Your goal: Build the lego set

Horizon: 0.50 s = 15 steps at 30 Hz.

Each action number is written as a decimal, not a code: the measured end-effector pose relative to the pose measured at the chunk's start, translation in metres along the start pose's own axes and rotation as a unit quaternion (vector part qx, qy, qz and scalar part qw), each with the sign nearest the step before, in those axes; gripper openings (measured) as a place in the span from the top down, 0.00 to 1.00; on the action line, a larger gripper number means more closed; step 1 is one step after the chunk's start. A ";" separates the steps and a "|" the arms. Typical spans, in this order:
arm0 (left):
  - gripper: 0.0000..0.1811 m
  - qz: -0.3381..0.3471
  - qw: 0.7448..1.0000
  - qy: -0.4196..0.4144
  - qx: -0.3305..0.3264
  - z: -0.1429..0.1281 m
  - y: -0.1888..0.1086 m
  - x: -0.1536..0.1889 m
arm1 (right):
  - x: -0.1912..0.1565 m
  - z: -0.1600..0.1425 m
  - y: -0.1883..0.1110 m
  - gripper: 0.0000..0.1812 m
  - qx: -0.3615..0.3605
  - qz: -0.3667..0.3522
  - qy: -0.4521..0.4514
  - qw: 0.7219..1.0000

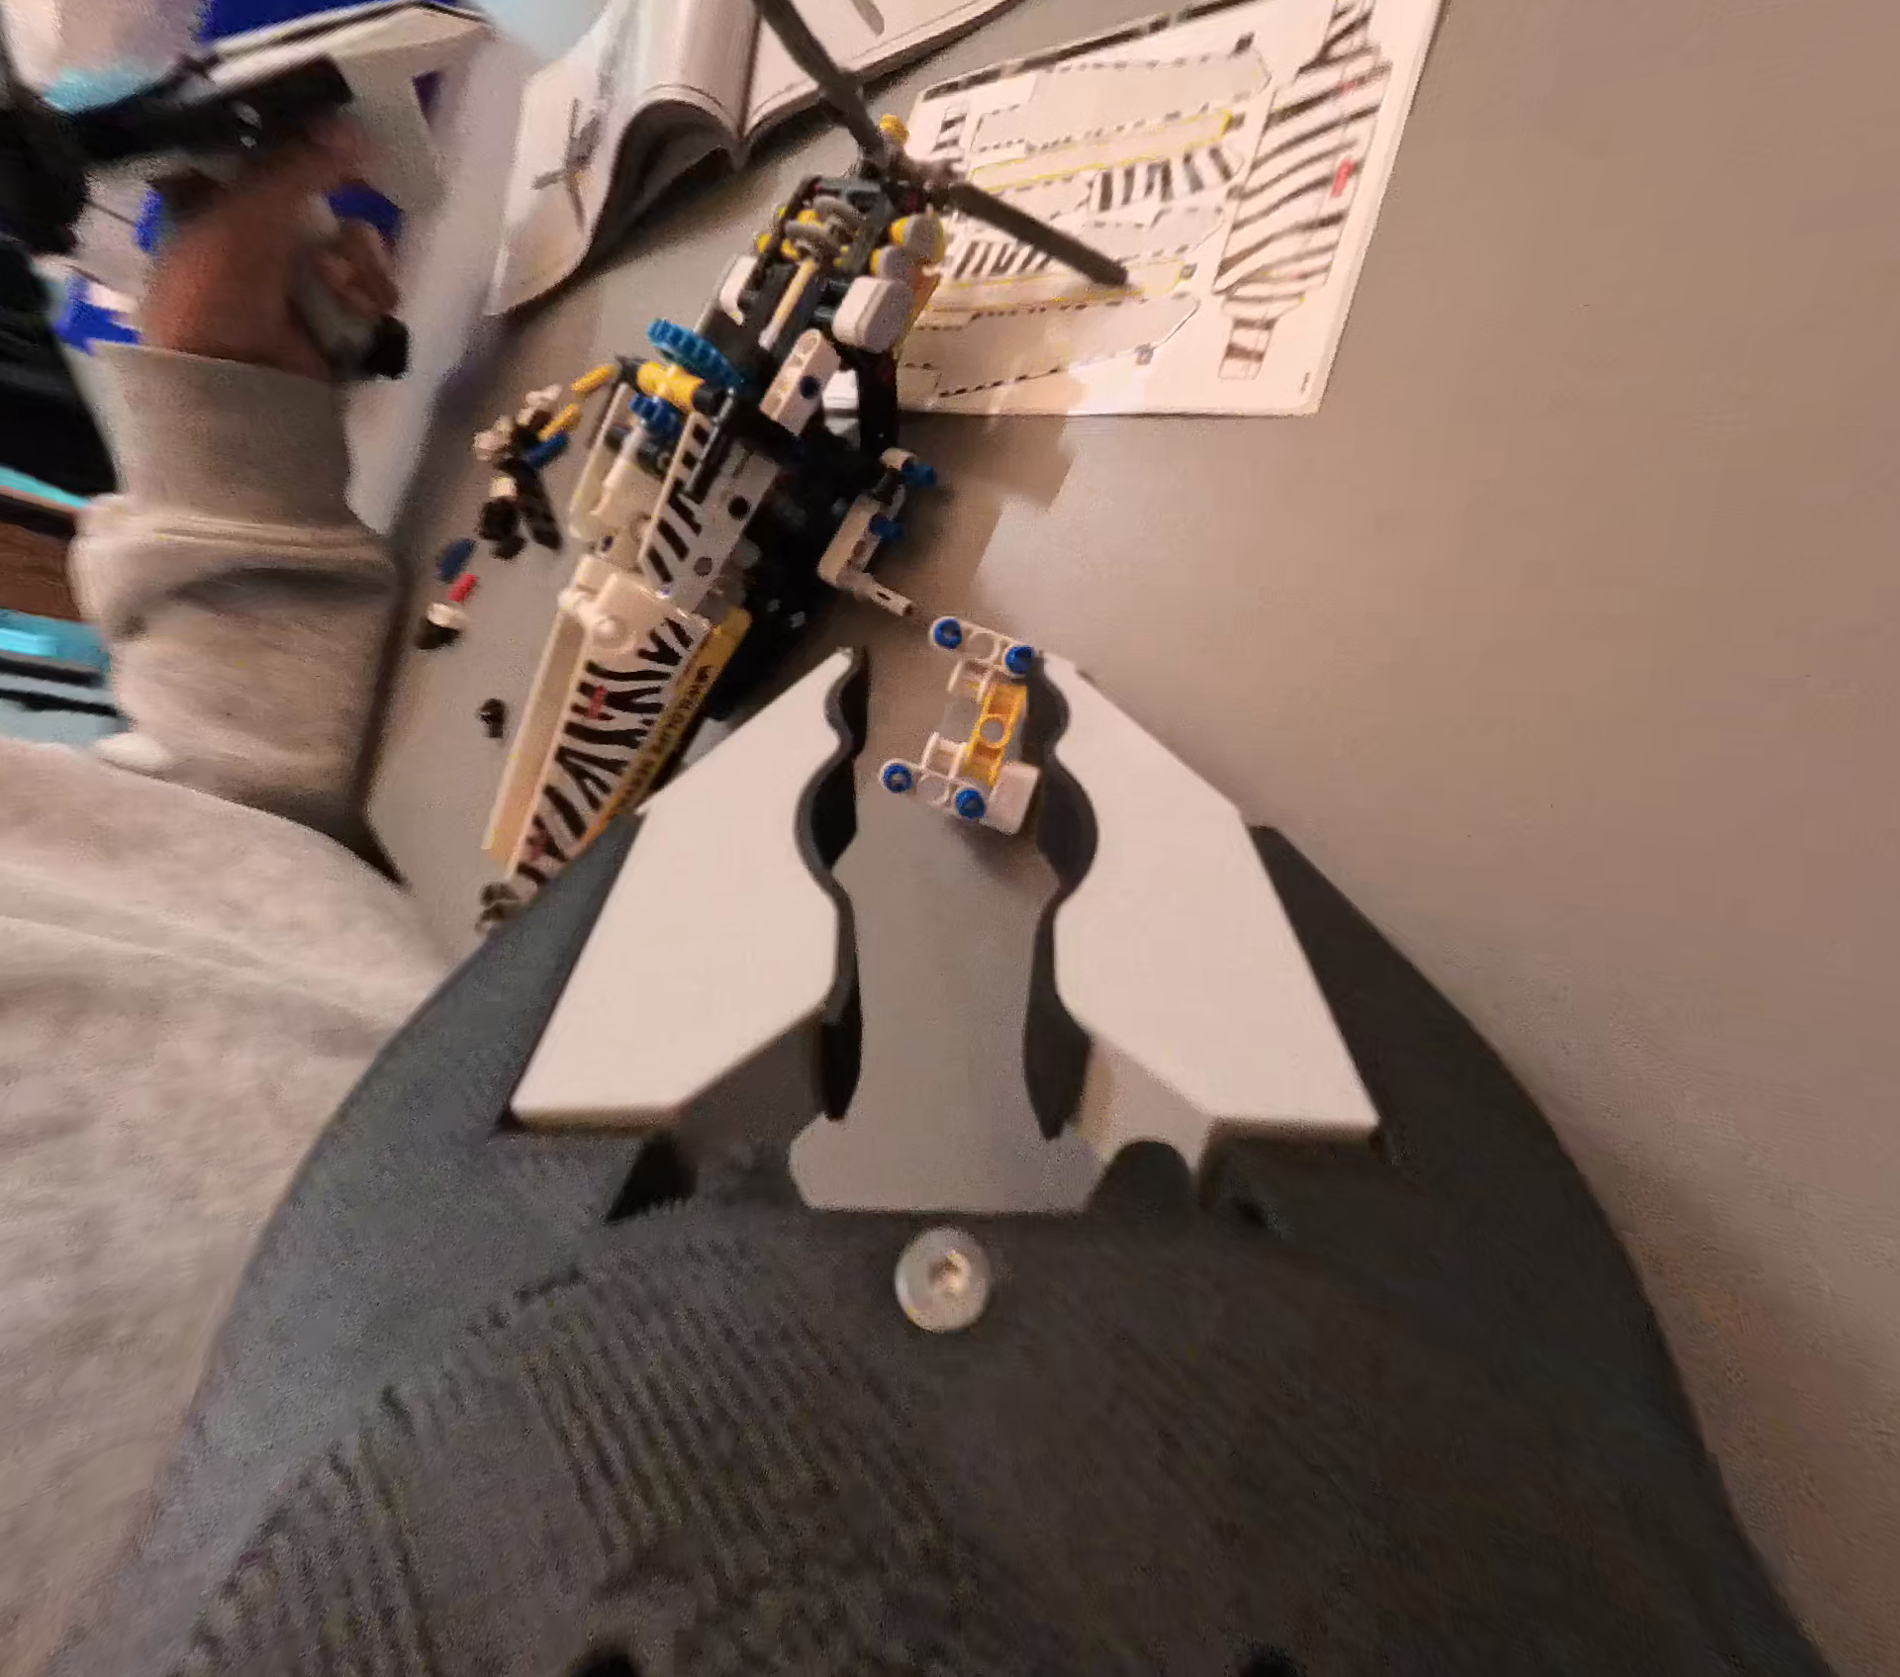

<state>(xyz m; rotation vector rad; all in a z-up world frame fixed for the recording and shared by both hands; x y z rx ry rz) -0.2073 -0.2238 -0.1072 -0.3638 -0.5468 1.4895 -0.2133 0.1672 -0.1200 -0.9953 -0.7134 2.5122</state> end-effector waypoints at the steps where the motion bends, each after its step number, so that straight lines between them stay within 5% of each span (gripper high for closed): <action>1: 1.00 0.000 1.000 0.000 0.000 0.000 0.000 0.000 | 0.000 -0.002 0.001 0.85 -0.011 0.014 0.016 1.000; 15: 1.00 0.006 1.000 0.009 -0.008 -0.002 0.001 0.000 | -0.004 -0.014 0.013 0.92 -0.089 -0.047 -0.081 0.992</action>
Point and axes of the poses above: each gripper's, where its closed fingertips meet, y out along the fingers, z out of its top, x = y × z across the jaws, the point moved 3 cm from there along -y, back along the fingers, and after that the axes turned 3 degrees about -y, right-handed, at the moved point
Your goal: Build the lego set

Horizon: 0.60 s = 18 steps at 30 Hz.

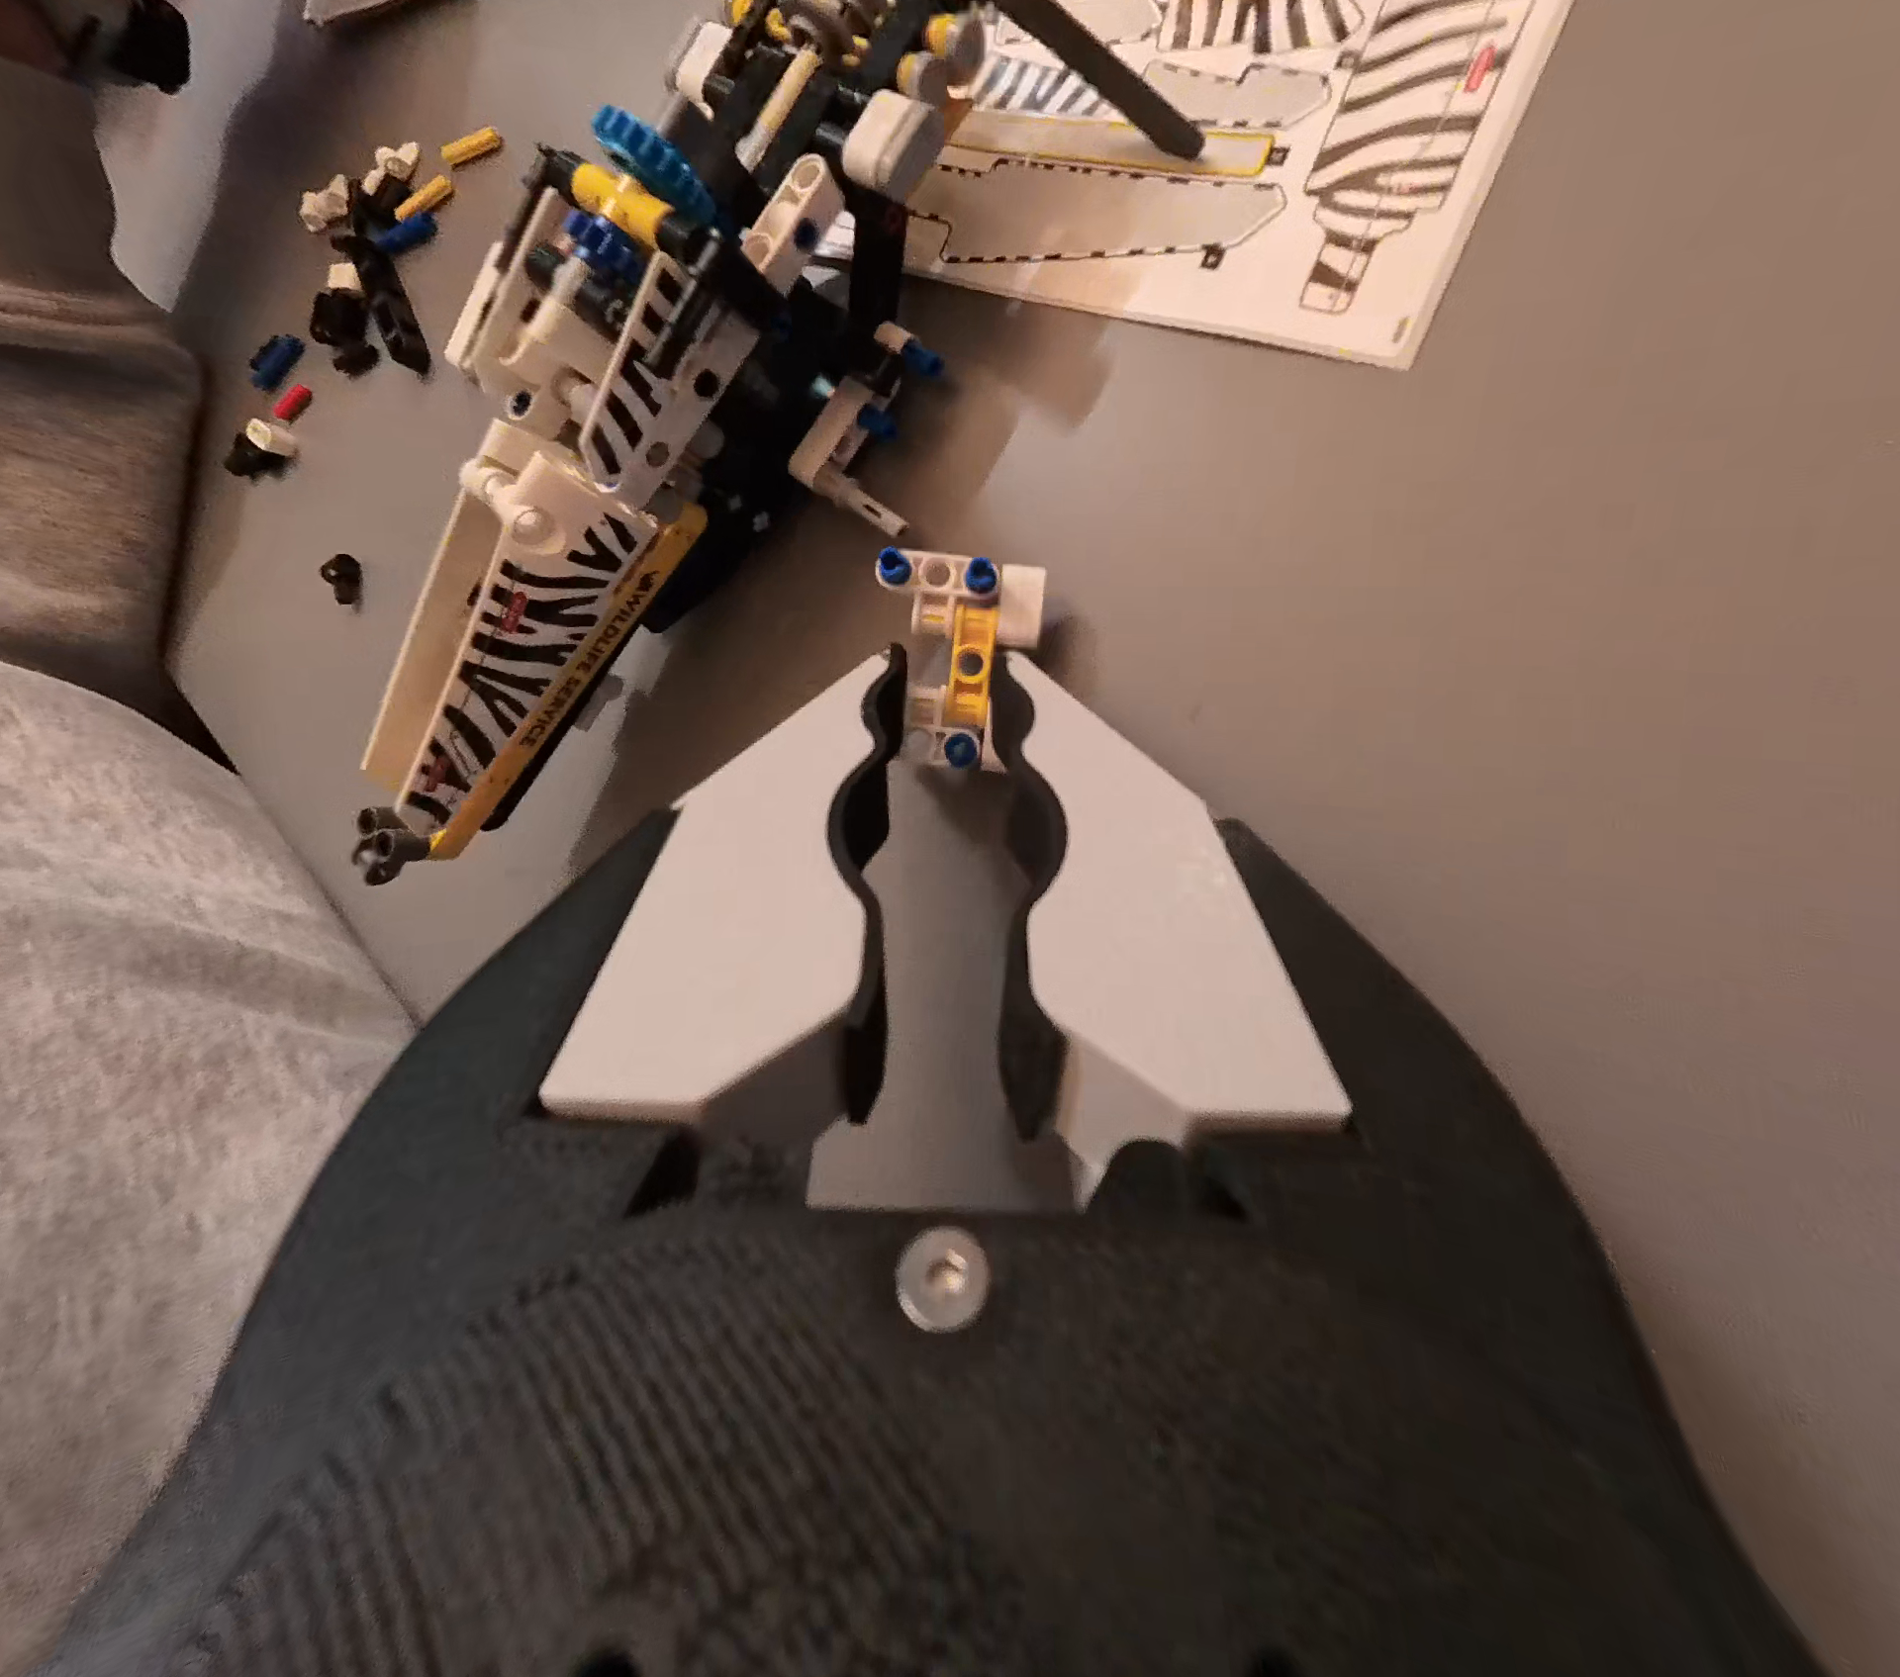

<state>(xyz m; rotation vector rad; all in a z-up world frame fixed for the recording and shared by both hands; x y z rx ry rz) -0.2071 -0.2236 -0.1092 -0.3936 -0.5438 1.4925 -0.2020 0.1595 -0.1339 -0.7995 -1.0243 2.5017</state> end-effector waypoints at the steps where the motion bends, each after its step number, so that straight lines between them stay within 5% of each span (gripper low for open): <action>1: 1.00 0.000 1.000 0.000 0.001 0.000 0.000 0.000 | -0.001 0.003 -0.002 0.92 0.005 -0.007 -0.012 1.000; 7: 1.00 -0.047 0.999 -0.013 0.019 0.009 -0.004 0.019 | -0.011 0.041 -0.025 0.92 0.067 -0.020 -0.119 0.990; 11: 1.00 -0.275 0.951 -0.091 0.107 0.046 -0.040 0.103 | -0.022 0.078 -0.036 0.93 0.080 0.006 -0.214 0.973; 15: 0.96 -0.414 0.908 -0.054 0.032 0.037 -0.048 0.181 | -0.038 0.104 -0.022 0.93 0.055 0.070 -0.329 0.940; 18: 0.96 -0.433 0.900 -0.052 -0.015 0.019 -0.030 0.209 | -0.033 0.108 0.002 0.93 -0.005 0.064 -0.394 0.917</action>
Point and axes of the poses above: each gripper's, where its closed fingertips meet, y out along the fingers, z out of its top, x = y × z across the jaws, the point moved 3 cm from there along -y, back along the fingers, and after that the axes turned 3 degrees about -y, right-handed, at the moved point
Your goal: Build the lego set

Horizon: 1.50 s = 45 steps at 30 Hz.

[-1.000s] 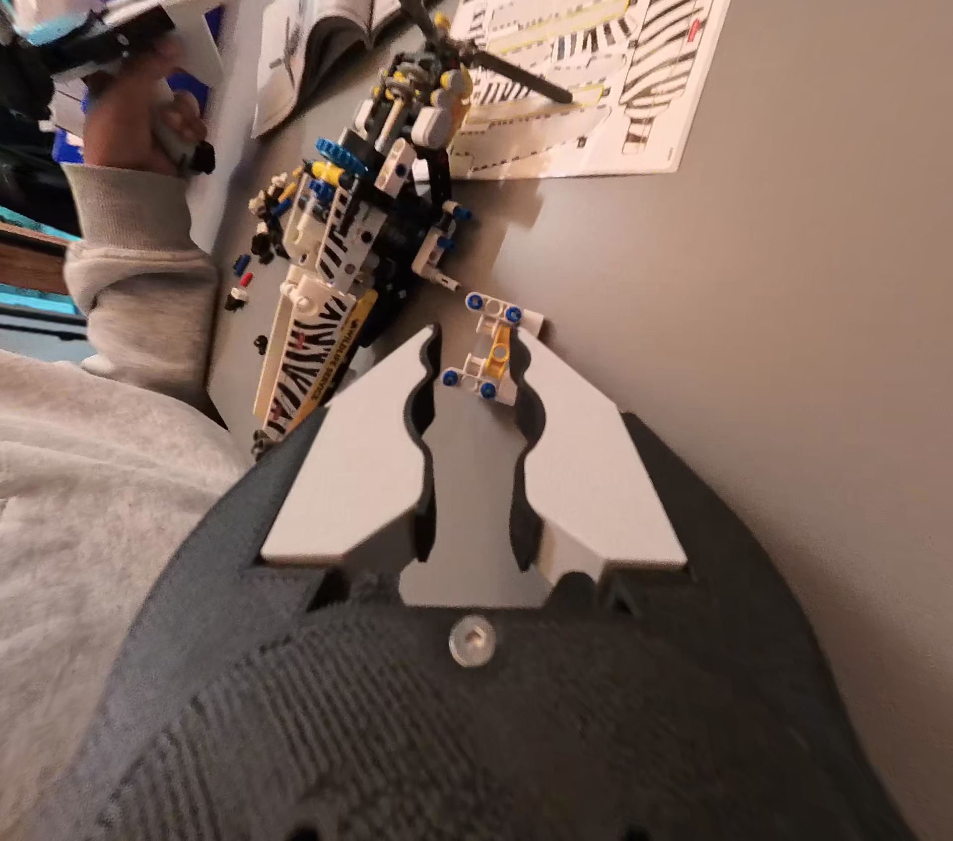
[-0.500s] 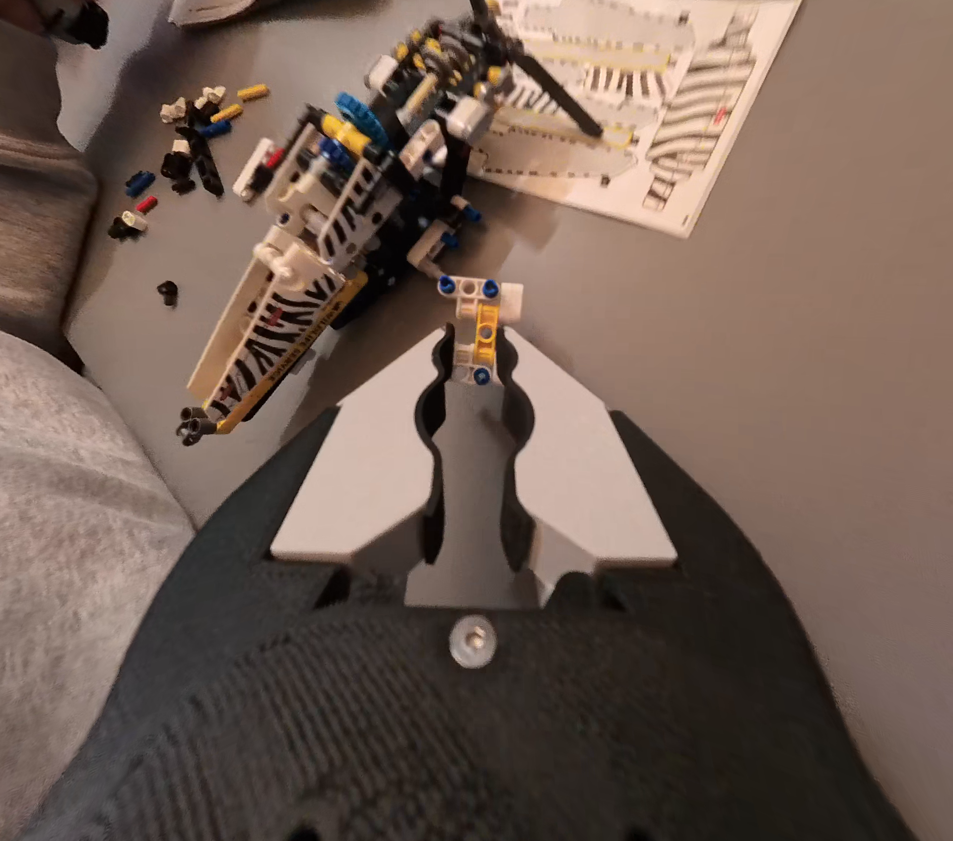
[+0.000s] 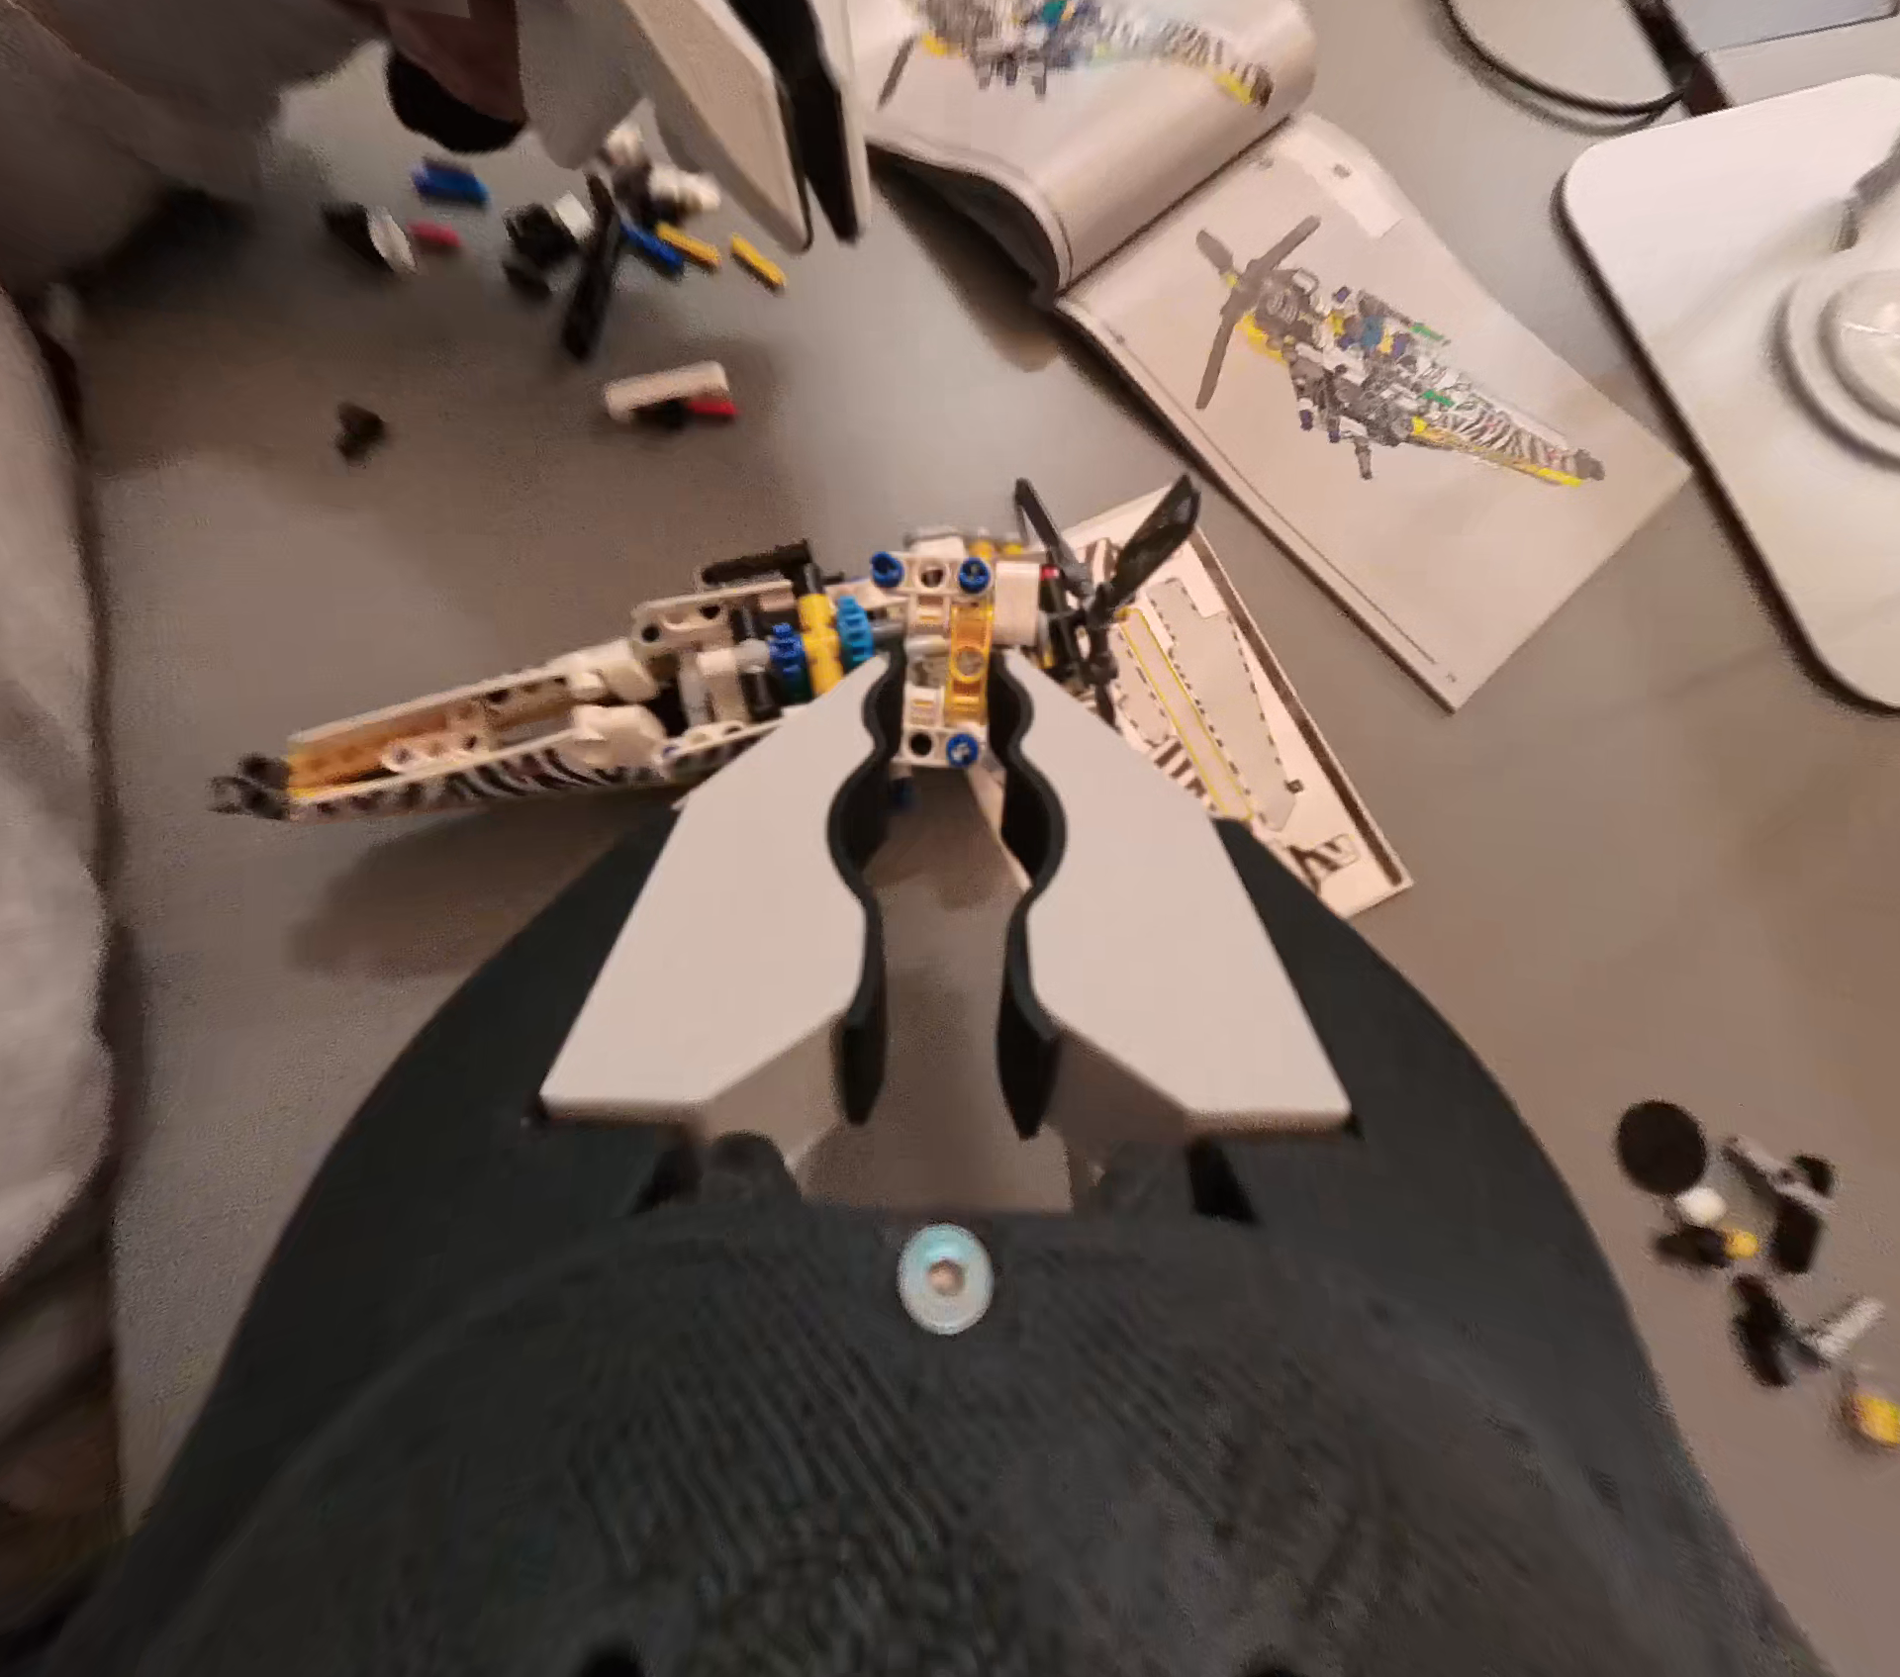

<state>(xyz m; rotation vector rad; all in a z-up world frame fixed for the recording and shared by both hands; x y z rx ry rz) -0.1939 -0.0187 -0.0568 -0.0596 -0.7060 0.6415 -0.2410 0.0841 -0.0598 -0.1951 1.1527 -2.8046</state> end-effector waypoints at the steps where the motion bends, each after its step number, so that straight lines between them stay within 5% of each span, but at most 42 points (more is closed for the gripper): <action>1: 0.95 -0.009 1.000 -0.015 -0.007 -0.004 0.008 0.000 | 0.001 -0.001 0.006 0.93 -0.015 0.007 -0.017 1.000; 14: 0.84 -0.033 0.996 -0.051 -0.063 -0.032 0.035 -0.004 | -0.001 0.001 0.032 0.93 -0.061 0.140 -0.053 0.987; 45: 0.82 -0.030 0.997 -0.012 -0.066 -0.035 0.039 0.000 | 0.000 -0.004 0.036 0.92 -0.110 0.206 -0.077 0.969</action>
Point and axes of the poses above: each gripper's, where its closed fingertips meet, y out along the fingers, z out of its top, x = y × z across the jaws, the point moved 3 cm from there along -y, back along the fingers, and after that the axes turned 3 degrees about -y, right-handed, at the moved point
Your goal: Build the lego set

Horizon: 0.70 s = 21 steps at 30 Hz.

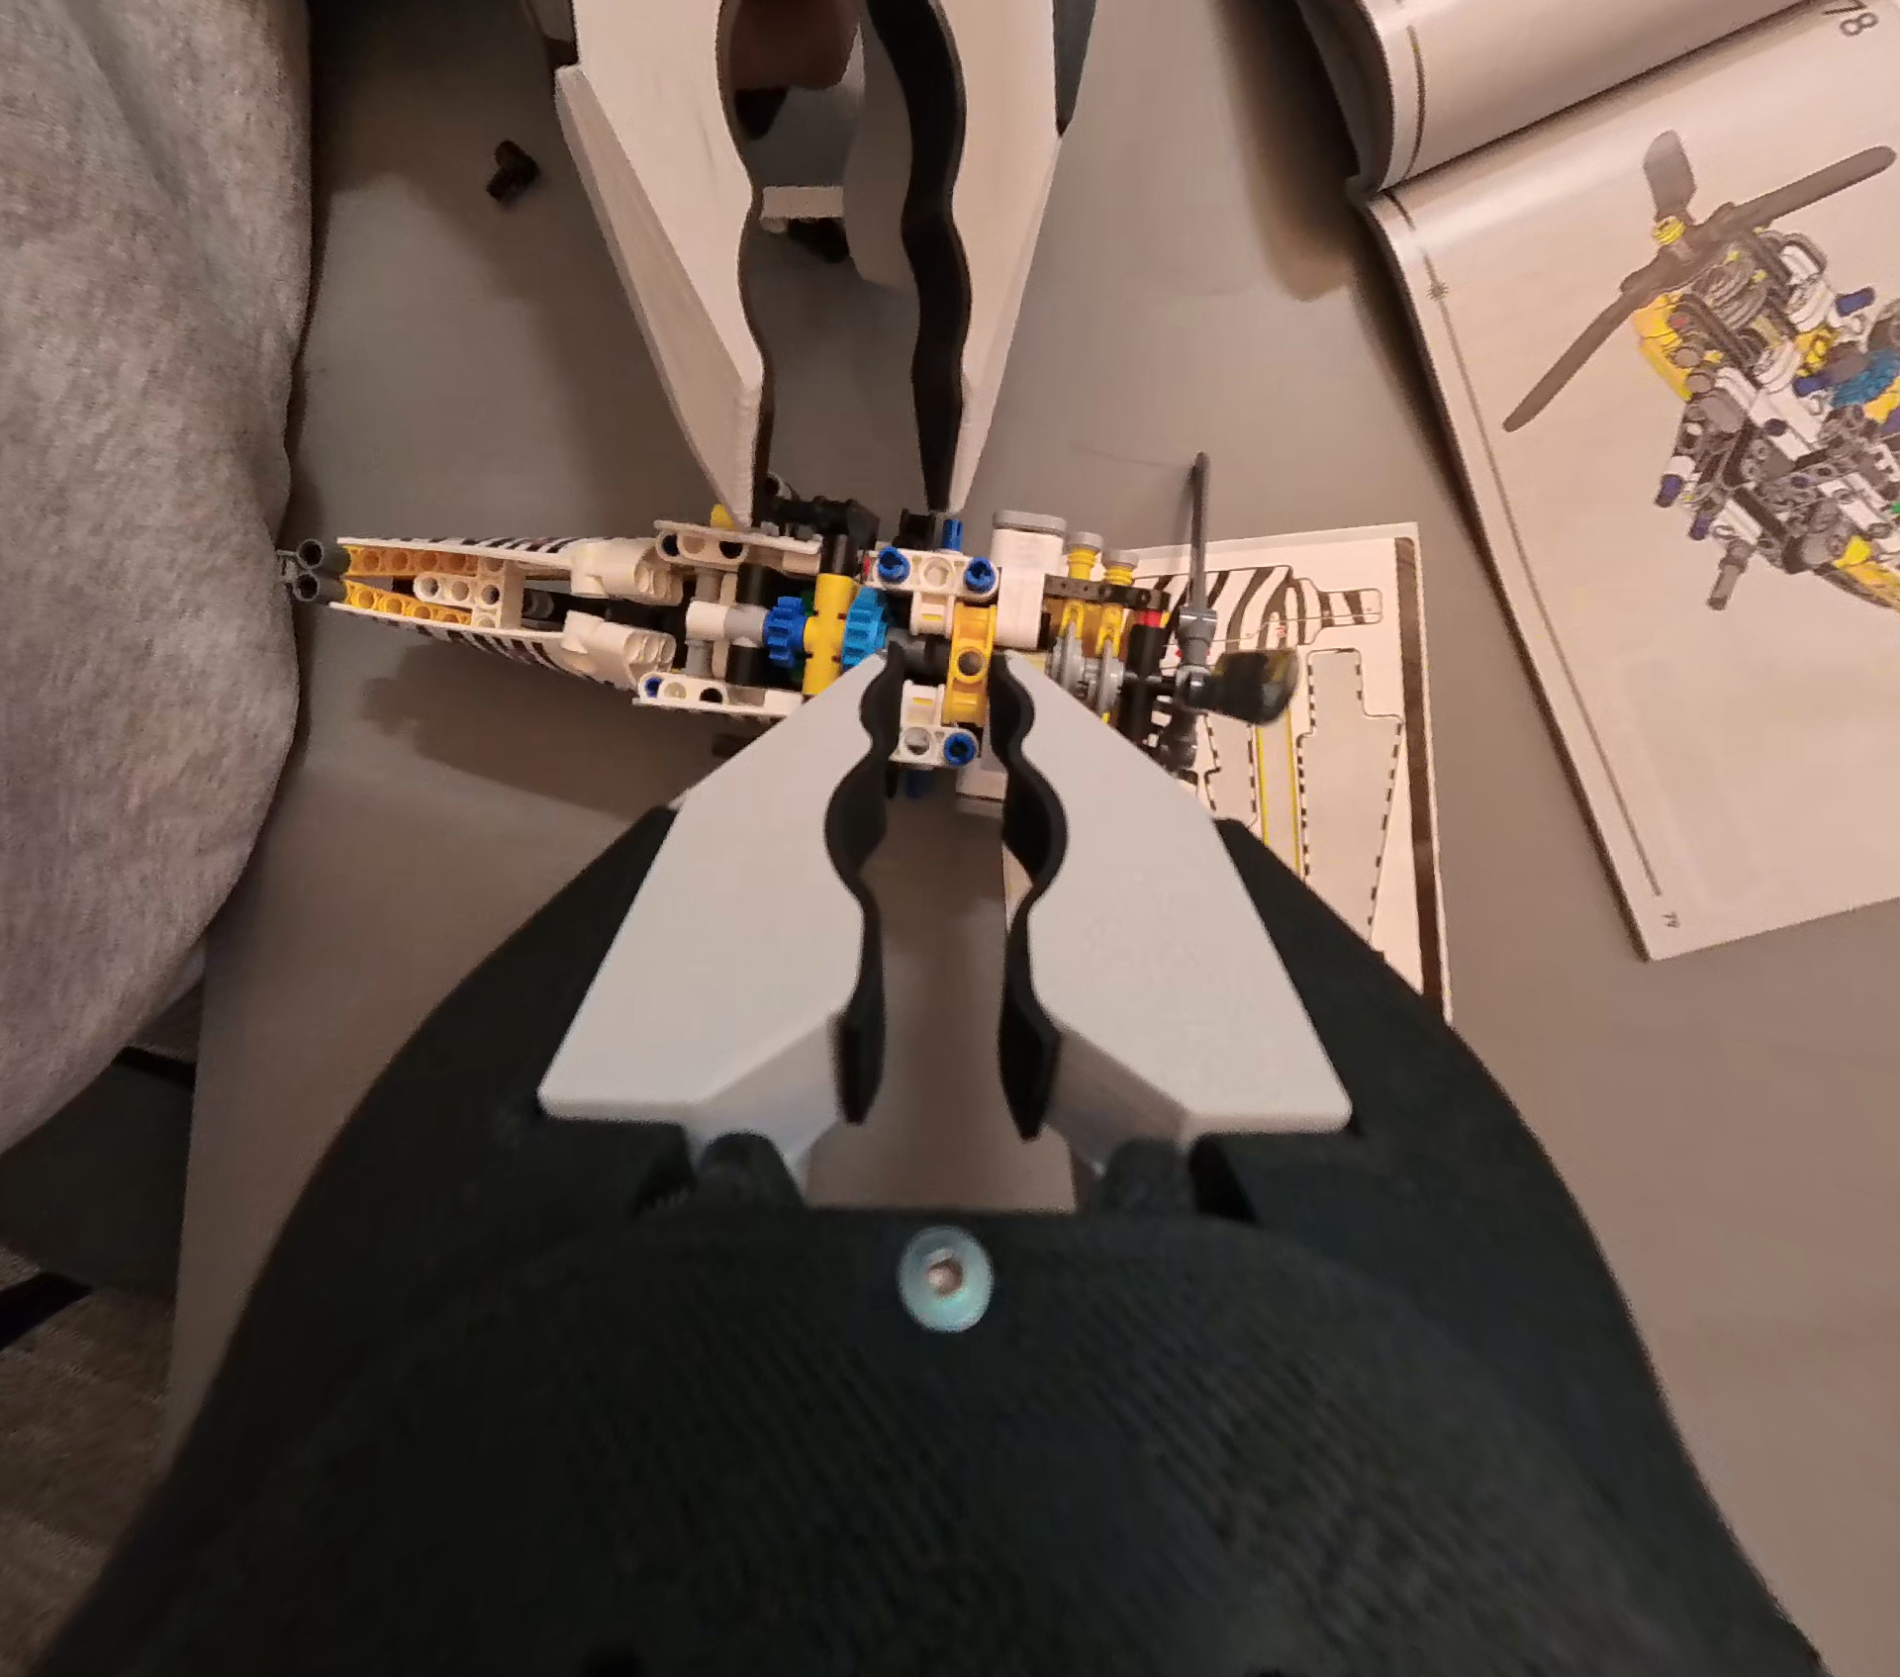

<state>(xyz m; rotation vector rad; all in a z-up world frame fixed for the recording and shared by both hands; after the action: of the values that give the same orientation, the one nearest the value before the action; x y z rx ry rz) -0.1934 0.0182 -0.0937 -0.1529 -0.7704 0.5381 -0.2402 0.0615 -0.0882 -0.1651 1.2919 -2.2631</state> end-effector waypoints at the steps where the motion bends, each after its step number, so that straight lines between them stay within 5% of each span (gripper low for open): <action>1: 0.80 0.004 1.000 0.001 -0.001 0.000 0.001 0.000 | 0.000 0.000 0.000 0.92 0.001 0.002 0.001 1.000; 13: 0.77 0.004 1.000 0.013 -0.015 -0.004 0.005 0.002 | -0.001 0.002 -0.009 0.88 0.037 0.006 0.017 0.999; 21: 0.76 0.014 0.999 0.045 -0.004 0.000 0.004 0.004 | -0.012 -0.007 -0.011 0.72 0.104 -0.033 0.046 0.993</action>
<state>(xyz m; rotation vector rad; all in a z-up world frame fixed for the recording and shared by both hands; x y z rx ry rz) -0.1920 0.0238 -0.0926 -0.1942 -0.6837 0.5509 -0.2361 0.0771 -0.0809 -0.0306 1.1001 -2.4692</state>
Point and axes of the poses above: each gripper's, where its closed fingertips meet, y out along the fingers, z out of its top, x = y × z across the jaws, the point moved 3 cm from there along -y, back along the fingers, and after that the axes turned 3 degrees about -y, right-handed, at the moved point
